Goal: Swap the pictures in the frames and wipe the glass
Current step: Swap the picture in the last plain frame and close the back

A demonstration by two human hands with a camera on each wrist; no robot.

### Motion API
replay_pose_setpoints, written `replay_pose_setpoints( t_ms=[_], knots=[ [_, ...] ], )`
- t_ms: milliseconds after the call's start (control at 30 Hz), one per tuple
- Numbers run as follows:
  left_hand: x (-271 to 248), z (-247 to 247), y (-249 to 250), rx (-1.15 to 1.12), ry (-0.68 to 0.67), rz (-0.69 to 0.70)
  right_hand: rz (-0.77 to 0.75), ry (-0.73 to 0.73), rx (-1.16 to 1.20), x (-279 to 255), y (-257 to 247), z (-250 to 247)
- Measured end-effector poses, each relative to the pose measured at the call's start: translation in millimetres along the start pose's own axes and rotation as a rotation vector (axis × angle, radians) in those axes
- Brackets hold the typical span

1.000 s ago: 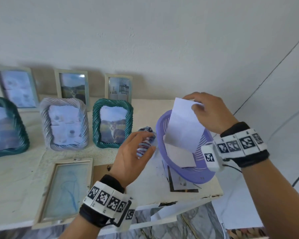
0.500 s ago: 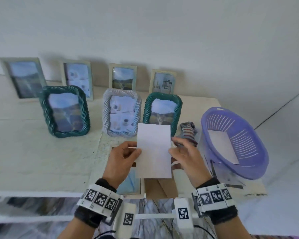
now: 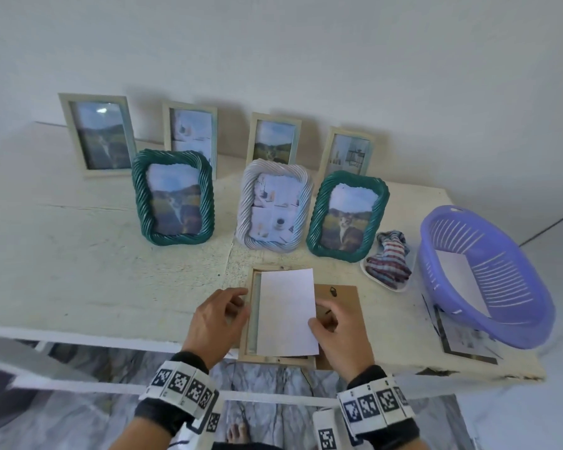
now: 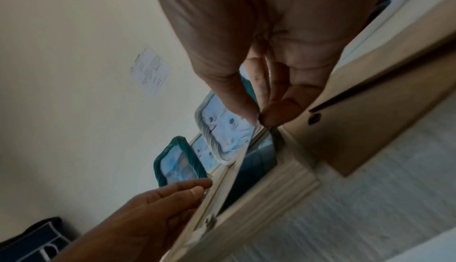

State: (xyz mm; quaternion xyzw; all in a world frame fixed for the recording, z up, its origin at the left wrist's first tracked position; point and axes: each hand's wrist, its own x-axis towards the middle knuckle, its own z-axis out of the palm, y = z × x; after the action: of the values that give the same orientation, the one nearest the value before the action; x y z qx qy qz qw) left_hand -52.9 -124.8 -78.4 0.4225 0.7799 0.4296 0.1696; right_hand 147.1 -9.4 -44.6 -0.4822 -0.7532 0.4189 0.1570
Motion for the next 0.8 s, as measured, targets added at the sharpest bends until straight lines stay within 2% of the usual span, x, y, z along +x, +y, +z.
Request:
replay_pose_setpoints(
  t_ms=[333, 500, 633, 733, 800],
  knots=[
    [-4.2, -3.1, -10.2, -0.056, -0.042, 0.073, -0.122, 0.04, -0.324, -6.4, -24.6, 13.0],
    [-4.4, -3.4, -13.4, -0.088, -0.055, 0.083, -0.168, 0.076, -0.395, -9.0, -26.7, 11.3],
    [-5.1, -3.0, -15.3, -0.107, -0.053, 0.099, -0.091, 0.101, -0.348, -9.9, -14.8, 0.7],
    [-4.5, -2.8, -16.2, -0.097, -0.05, 0.106, -0.05, 0.161, -0.537, -10.2, -0.7, -10.6],
    [-4.3, -2.6, -16.7, -0.096, -0.051, 0.103, -0.003, 0.14, -0.645, -12.1, 7.0, -16.5]
  ],
)
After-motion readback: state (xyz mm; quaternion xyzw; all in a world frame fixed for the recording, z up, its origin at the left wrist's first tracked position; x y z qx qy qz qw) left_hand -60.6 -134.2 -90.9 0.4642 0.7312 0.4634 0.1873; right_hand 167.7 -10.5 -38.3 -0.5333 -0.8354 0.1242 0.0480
